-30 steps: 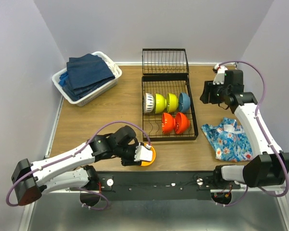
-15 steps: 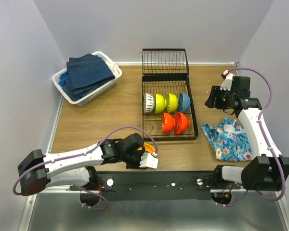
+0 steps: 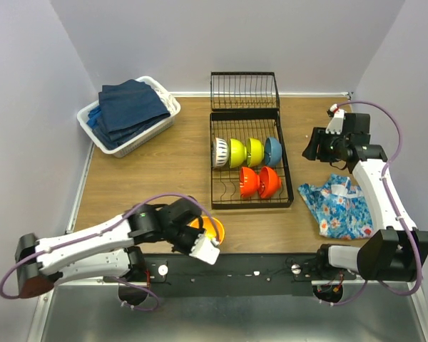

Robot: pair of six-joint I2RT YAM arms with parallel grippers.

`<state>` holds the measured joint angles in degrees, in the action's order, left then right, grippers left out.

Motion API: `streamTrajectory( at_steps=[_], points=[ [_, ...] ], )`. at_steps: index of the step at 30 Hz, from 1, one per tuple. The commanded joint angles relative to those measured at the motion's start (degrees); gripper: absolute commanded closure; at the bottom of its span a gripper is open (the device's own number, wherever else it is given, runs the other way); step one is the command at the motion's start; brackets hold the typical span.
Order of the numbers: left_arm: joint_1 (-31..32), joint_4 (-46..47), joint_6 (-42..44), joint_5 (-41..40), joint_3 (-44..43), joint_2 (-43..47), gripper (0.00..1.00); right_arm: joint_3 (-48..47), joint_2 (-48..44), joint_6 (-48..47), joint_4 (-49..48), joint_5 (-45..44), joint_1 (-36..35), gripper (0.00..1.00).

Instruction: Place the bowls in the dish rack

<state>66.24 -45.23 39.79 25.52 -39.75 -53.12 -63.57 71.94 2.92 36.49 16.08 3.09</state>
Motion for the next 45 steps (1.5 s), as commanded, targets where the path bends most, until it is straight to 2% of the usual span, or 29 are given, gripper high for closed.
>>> streamTrajectory(
  at_steps=[1,3,5,6,7,9,10,11,12,13,14,18,22,27,36,41,45],
  points=[
    [0.38,-11.56,6.1,2.98,-7.27,8.29,1.0,-1.73,2.5,-0.46,-1.07,1.15,0.33,0.39],
    [-0.58,-1.56,2.07,-3.33,-7.28,7.78,1.0,-2.08,3.2,-0.11,-1.6,0.98,0.33,0.39],
    [-2.68,9.48,-4.78,-4.16,-7.88,4.36,1.0,-2.17,3.64,-0.1,-1.77,0.63,0.33,0.39],
    [-5.74,12.77,-7.59,-3.55,-8.41,2.78,1.0,-2.17,3.99,-0.28,-1.77,0.54,0.42,0.39],
    [-7.6,15.85,-15.02,-1.72,-9.11,-0.72,1.0,-2.08,4.26,-0.46,-1.6,-0.16,0.42,0.39],
    [-12.51,25.95,-23.14,2.85,-10.52,-4.08,1.0,-2.35,4.61,-1.24,-0.55,-1.13,0.42,0.39],
    [-17.06,33.29,-28.14,6.79,-10.7,-6.88,1.0,-2.87,4.7,-1.6,-0.11,-1.74,0.42,0.39],
    [-19.28,37.72,-37.59,7.43,-10.27,-8.04,1.0,-3.14,4.79,-1.95,0.85,-1.92,0.42,0.39],
    [-21.13,41.94,-43.07,7.88,-9.91,-9.01,1.0,-3.4,4.96,-2.13,1.21,-2.1,0.42,0.39],
    [-24.46,51.2,-47.31,8.49,-9.48,-10.49,1.0,-3.66,5.31,-2.13,1.56,-2.28,0.42,0.39],
    [-25.79,56.26,-55.53,9.54,-7.73,-11.12,1.0,-4.1,5.4,-2.3,1.83,-2.54,0.42,0.39],
    [-29.76,74.9,-69.54,9.02,-2.72,-12.71,1.0,-4.46,6.19,-2.3,2.09,-3.68,0.42,0.39],
    [-30.9,81.25,-76.42,8.84,3.17,-11.13,1.0,-5.24,7.33,-4.59,3.23,-5.26,0.42,0.39],
    [-33.62,94.61,-87.15,9.81,12.58,-12.79,1.0,-6.74,9.79,-6.52,4.81,-7.11,0.42,0.39],
    [-38.82,109.64,-101.38,15.52,14.26,-27.02,1.0,-9.2,13.66,-8.72,5.96,-8.95,0.33,0.39],
    [-38.9,118.43,-105.27,16.76,14.61,-32.65,1.0,-8.15,13.66,-10.21,6.05,-10.71,0.33,0.39],
    [-38.82,120.56,-106.76,15.62,14.96,-34.41,1.0,-7.36,13.93,-11.0,6.22,-11.41,0.42,0.39]
  ],
)
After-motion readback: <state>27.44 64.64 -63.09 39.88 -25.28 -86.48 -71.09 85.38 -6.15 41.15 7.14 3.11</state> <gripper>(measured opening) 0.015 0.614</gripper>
